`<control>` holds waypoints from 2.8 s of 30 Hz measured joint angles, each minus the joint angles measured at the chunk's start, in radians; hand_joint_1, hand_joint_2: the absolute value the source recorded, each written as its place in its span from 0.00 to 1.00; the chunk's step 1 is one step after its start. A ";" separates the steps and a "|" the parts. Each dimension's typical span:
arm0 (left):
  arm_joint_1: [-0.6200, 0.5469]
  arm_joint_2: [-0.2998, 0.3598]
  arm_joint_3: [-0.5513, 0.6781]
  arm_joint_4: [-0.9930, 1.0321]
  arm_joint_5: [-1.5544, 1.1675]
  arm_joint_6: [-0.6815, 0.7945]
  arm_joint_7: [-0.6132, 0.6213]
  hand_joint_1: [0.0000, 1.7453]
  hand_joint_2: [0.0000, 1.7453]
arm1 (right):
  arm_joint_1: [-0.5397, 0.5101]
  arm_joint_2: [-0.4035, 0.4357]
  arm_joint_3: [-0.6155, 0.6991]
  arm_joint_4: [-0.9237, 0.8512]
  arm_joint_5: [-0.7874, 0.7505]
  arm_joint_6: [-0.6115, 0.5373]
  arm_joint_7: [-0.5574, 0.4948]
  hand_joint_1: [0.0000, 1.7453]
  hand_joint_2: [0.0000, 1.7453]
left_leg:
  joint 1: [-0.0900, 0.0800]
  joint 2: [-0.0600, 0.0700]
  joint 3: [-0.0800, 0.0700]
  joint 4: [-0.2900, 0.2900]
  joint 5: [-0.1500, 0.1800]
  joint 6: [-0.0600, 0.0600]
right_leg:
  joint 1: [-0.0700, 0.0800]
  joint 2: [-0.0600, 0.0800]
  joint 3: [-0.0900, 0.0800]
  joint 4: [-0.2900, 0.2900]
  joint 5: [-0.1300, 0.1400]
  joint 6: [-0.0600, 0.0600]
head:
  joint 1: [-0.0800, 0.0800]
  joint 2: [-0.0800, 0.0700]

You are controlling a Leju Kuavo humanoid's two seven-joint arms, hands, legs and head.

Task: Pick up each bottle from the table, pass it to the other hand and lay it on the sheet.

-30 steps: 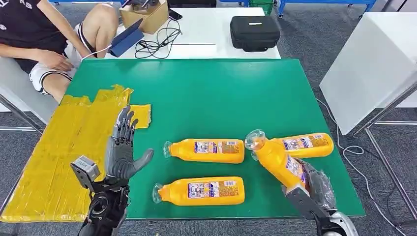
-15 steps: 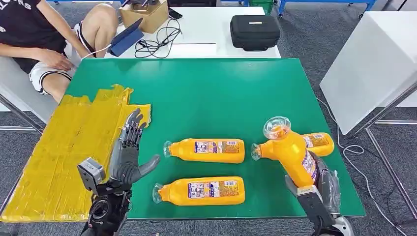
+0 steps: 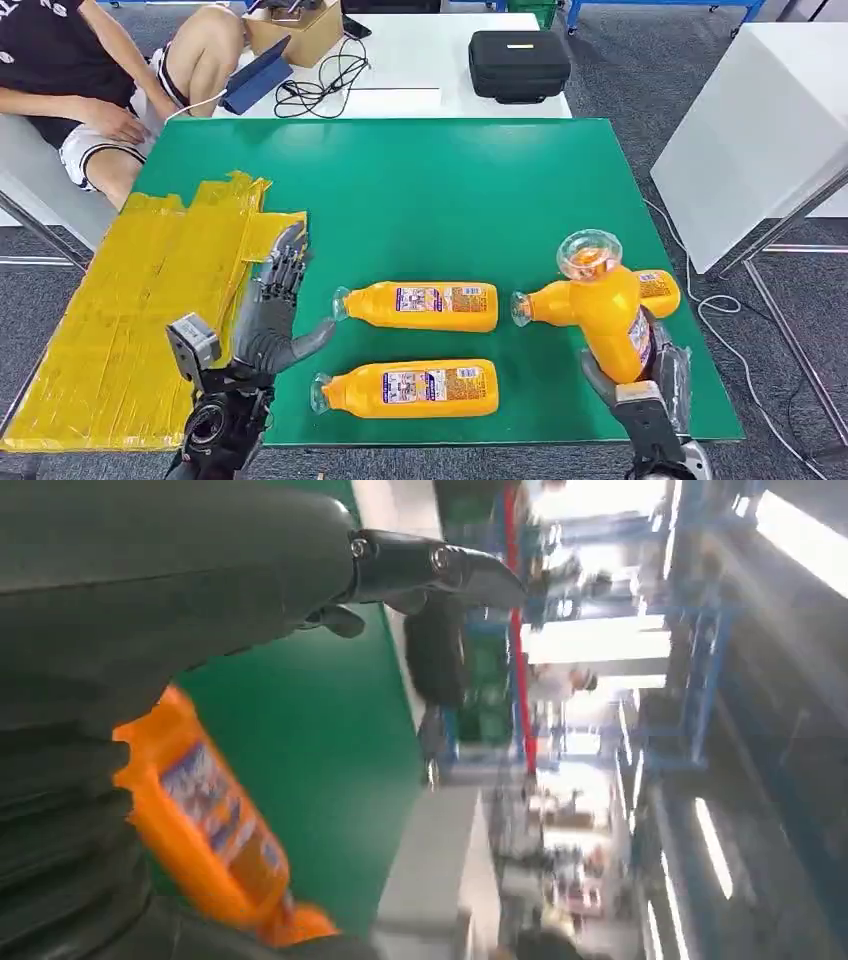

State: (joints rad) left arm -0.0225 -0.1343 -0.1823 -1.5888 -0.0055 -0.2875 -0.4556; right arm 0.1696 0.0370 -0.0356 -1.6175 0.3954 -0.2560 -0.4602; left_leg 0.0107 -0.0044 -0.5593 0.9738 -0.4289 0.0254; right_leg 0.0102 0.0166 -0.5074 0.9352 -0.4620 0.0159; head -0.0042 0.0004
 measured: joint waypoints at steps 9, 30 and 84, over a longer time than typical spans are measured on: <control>-0.116 0.046 -0.064 0.011 0.121 -0.062 0.094 0.00 1.00 | -0.108 0.009 0.191 0.035 -0.072 -0.048 -0.072 1.00 1.00 | 0.000 0.000 0.000 0.000 0.002 0.000 | 0.001 0.000 0.000 0.001 0.000 0.000 | 0.000 0.000; -0.199 0.082 -0.181 0.089 0.175 -0.058 0.084 0.00 1.00 | -0.370 0.097 0.433 0.236 -0.028 -0.097 -0.140 1.00 1.00 | 0.000 0.000 -0.002 0.000 0.002 -0.001 | 0.001 0.000 -0.002 0.002 0.000 0.000 | 0.000 0.000; -0.119 0.093 -0.148 0.068 0.224 -0.036 0.071 0.46 1.00 | -0.580 0.275 0.762 0.830 0.098 -0.244 -0.086 1.00 1.00 | 0.000 0.000 -0.003 0.000 0.002 -0.001 | 0.001 -0.001 -0.004 0.002 0.000 0.000 | 0.001 0.000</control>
State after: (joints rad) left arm -0.1417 -0.0412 -0.3304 -1.5209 0.2186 -0.3239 -0.3849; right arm -0.4102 0.3120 0.7263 -0.7870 0.4932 -0.5005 -0.5463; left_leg 0.0111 -0.0045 -0.5625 0.9739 -0.4264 0.0247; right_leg 0.0112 0.0161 -0.5119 0.9376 -0.4619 0.0157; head -0.0034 0.0004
